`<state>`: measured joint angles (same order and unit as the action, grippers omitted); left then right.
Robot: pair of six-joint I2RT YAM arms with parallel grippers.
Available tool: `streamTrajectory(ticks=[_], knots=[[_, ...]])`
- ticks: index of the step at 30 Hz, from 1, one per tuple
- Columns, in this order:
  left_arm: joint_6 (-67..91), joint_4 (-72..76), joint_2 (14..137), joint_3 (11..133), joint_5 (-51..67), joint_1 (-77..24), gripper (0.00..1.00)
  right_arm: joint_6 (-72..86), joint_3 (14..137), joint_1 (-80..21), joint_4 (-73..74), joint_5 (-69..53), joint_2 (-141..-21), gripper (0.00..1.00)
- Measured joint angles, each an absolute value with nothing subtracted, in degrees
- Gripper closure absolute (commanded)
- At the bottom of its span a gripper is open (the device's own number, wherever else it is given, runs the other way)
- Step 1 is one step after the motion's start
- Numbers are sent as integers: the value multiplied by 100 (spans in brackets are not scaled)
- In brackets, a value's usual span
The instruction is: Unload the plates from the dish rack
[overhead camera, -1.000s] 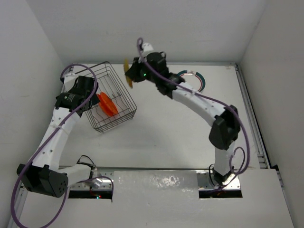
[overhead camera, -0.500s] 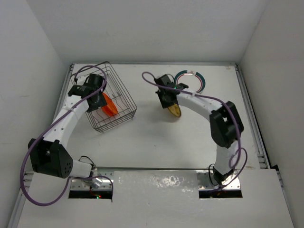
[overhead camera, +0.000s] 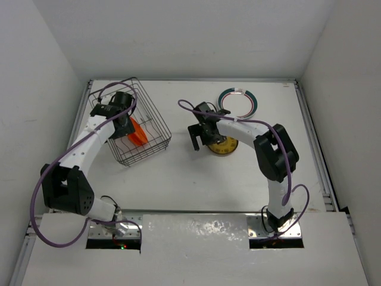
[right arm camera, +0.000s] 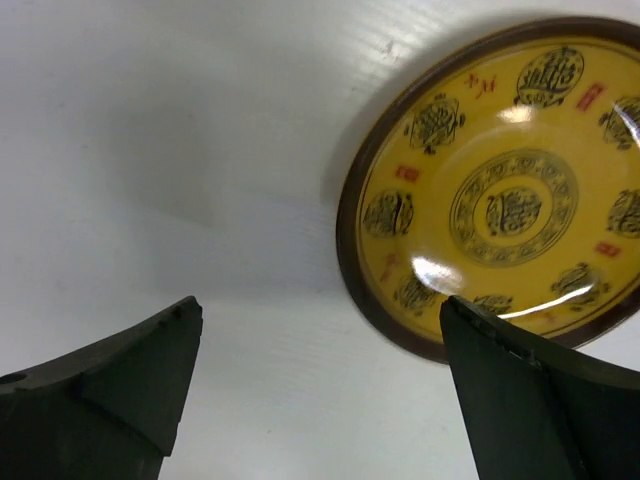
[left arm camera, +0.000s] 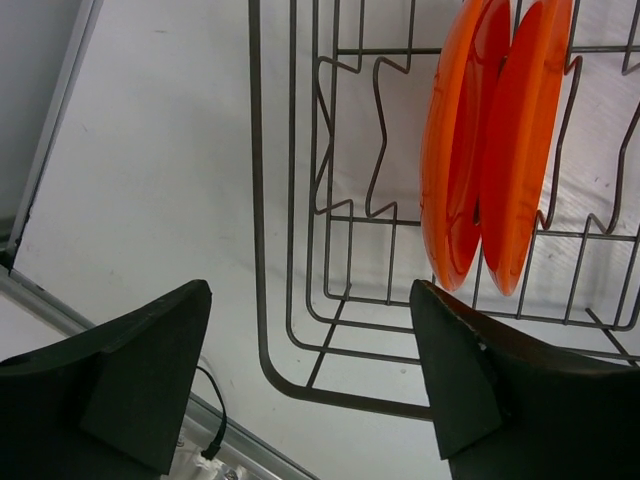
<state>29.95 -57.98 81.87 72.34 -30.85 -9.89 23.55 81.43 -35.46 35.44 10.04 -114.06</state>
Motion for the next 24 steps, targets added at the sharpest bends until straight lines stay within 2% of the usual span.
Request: streamTrajectory(ticks=[1, 3, 13, 22, 24], knots=[[2993, -5789, 8243, 7236, -3089, -989, 24, 2412, 8147, -3551, 3579, 939, -11386, 1], [2989, -5767, 8368, 7251, -3087, -989, 31, 2543, 8195, -3553, 3739, 845, -11279, 1], [3030, -5645, 8779, 7330, -3068, -989, 32, 2571, 8783, -3363, 3951, 731, -10215, 1], [3142, -5570, 8582, 7714, -2862, -989, 32, 2502, 8335, -3363, 4119, 729, -10165, 1], [3179, -5564, 8571, 7754, -2869, -989, 35, 2482, 8326, -3363, 4132, 729, -10165, 1]])
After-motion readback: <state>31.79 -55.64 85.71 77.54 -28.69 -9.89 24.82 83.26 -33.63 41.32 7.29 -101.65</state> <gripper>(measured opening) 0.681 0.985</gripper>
